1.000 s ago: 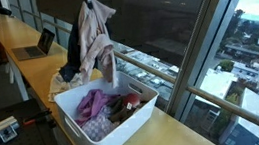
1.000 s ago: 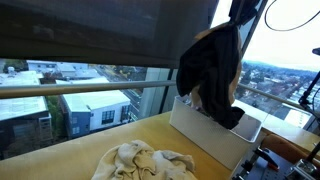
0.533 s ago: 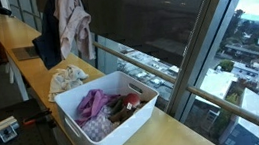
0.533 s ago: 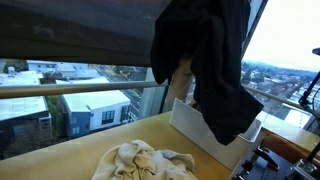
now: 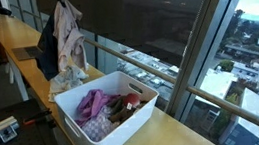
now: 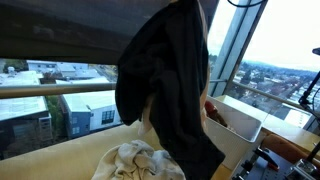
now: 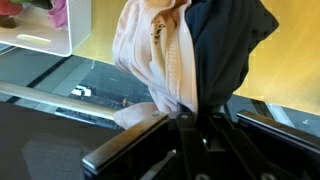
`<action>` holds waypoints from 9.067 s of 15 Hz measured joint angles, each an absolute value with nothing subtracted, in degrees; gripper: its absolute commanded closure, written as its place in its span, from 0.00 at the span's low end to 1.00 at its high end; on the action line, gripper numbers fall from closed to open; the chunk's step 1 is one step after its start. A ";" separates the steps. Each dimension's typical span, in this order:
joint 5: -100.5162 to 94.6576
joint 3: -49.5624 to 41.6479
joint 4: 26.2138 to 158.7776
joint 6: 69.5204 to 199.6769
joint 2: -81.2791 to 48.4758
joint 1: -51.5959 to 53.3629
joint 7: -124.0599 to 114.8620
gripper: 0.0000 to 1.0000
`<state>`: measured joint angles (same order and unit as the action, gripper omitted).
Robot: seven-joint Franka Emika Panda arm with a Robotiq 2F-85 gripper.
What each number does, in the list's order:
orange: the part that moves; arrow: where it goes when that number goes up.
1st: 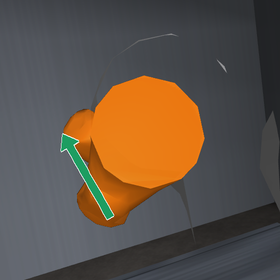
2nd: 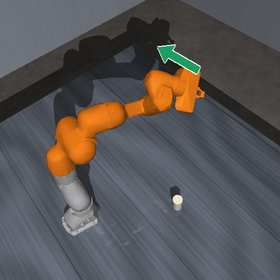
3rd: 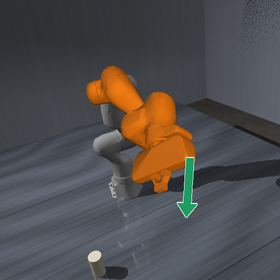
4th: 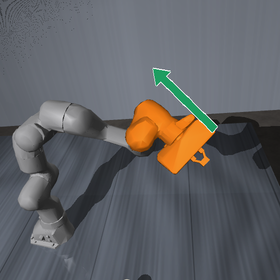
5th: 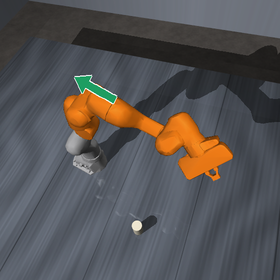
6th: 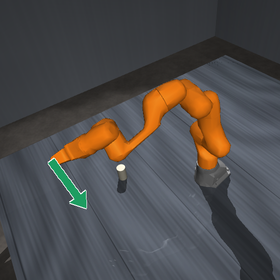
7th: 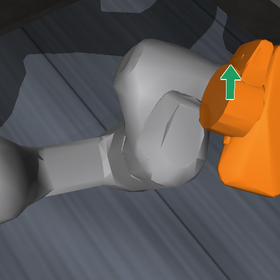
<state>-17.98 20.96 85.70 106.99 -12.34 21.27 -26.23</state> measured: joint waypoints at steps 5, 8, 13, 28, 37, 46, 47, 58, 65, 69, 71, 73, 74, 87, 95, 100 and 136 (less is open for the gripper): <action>-17.97 18.60 85.04 106.98 -16.49 23.11 -26.22 0.63; -17.97 17.76 85.03 106.89 -17.05 23.51 -26.22 0.42; -17.97 17.00 84.37 106.46 -17.02 23.92 -26.22 0.05; -17.34 5.39 91.49 114.39 -16.00 11.66 -21.40 0.00; -15.06 -1.57 106.01 131.22 -20.15 2.17 -19.50 0.00; -11.29 -5.21 111.78 142.24 -29.30 -0.58 -18.32 0.00; -10.91 -5.56 111.79 142.98 -30.14 -0.63 -18.20 0.00; -8.30 -7.07 111.82 147.81 -38.11 -1.18 -17.46 0.48; -7.45 -6.30 113.60 147.27 -34.41 0.15 -16.25 0.98; -7.26 -5.35 115.58 144.19 -28.63 1.46 -15.87 0.96; -7.27 -5.00 116.50 141.71 -24.78 2.70 -15.87 0.96; -7.28 -4.48 117.46 138.84 -20.42 4.00 -15.87 0.96; -7.34 -4.10 117.84 137.24 -18.05 4.64 -15.91 0.96; -12.48 9.23 105.97 120.80 3.12 10.95 -16.36 0.96; -20.79 19.18 83.95 108.08 -1.80 17.84 -18.44 0.96; -22.30 19.94 80.77 105.68 -11.05 22.07 -21.47 0.96; -14.65 7.61 110.75 122.81 -12.21 13.90 -22.11 0.00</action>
